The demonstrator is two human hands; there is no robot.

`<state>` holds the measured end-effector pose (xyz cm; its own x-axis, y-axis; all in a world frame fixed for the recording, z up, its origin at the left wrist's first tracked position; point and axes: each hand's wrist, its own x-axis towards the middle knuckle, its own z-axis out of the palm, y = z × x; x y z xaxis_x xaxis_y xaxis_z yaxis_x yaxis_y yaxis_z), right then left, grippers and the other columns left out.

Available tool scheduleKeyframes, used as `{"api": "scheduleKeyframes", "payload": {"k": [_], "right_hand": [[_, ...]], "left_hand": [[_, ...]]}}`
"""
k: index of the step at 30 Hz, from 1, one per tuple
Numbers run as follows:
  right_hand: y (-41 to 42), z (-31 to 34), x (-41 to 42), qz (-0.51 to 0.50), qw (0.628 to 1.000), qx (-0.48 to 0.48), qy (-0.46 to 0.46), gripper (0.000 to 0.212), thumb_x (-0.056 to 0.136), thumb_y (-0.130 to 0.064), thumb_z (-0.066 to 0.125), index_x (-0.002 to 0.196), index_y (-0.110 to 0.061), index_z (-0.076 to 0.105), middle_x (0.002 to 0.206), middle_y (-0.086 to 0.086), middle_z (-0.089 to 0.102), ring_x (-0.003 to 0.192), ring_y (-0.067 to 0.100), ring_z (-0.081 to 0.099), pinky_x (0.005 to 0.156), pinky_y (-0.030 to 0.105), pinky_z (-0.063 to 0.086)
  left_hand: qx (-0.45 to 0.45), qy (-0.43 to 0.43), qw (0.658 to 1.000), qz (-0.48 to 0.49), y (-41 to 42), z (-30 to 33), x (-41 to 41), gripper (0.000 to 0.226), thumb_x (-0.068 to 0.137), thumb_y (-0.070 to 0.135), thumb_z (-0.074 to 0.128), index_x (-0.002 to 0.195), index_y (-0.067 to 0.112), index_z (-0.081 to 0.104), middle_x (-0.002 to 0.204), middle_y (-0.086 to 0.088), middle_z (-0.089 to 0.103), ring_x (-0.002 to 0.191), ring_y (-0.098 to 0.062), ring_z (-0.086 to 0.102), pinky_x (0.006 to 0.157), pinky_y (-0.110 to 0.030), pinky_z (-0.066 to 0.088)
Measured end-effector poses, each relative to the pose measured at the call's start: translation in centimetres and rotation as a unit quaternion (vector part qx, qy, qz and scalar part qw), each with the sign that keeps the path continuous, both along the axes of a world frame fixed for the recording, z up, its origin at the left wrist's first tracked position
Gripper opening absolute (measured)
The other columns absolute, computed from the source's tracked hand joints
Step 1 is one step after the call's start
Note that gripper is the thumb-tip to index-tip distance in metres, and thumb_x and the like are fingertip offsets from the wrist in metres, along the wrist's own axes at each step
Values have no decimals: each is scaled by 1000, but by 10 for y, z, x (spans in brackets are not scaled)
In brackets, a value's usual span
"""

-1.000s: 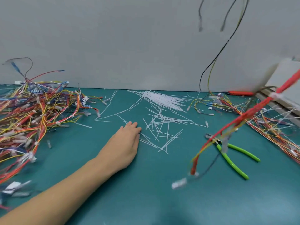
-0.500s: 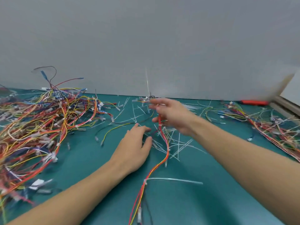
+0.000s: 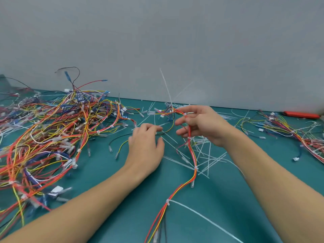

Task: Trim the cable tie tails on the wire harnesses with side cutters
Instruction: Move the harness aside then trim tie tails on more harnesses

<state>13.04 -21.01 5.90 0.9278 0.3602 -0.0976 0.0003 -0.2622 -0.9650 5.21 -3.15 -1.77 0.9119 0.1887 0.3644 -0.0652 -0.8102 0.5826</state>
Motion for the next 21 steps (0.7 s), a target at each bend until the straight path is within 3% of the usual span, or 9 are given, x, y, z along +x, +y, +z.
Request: {"api": "scheduleKeyframes", "payload": {"k": [3,5,9,13,17,21], "right_hand": [[-22,10,6,45,998,-26,-17,34,104,11,39,126,-7,58,98,11,78,79,31,78,70,38,61],[-35,12,9,65,996,-47,-27,33,104,11,38,121,-10,57,103,12,79,86,35,78,71,36,62],[-50,7,19,35,998,-50,-15,29,104,11,35,116,-10,52,108,16,78,91,40,77,82,48,61],[-59,7,28,7,999,-44,0,29,103,9,31,116,-9,49,105,16,78,89,37,78,68,40,59],[-72,11,31,-4,1000,-26,16,31,101,9,35,125,-4,49,104,15,79,91,37,78,72,42,61],[-77,10,30,-6,999,-16,29,23,98,5,49,118,-7,50,101,13,80,89,38,78,67,39,63]], "left_hand": [[37,100,994,29,11,3,10,44,101,27,51,145,26,52,150,5,49,138,-28,37,106,-46,34],[46,118,992,28,14,4,14,36,102,27,51,137,26,60,142,1,56,133,-30,41,104,-44,36],[64,53,996,18,23,6,16,16,98,22,65,108,23,77,108,-6,68,109,-30,57,98,-37,41],[73,26,997,11,26,6,14,8,94,23,71,97,27,78,84,10,61,90,-20,59,74,-30,38],[63,-20,998,21,21,6,10,10,95,25,70,101,31,75,90,13,72,95,-24,58,83,-41,49],[-11,-183,982,48,20,22,7,17,94,13,70,103,28,71,96,11,68,94,-20,60,87,-44,48]]}}
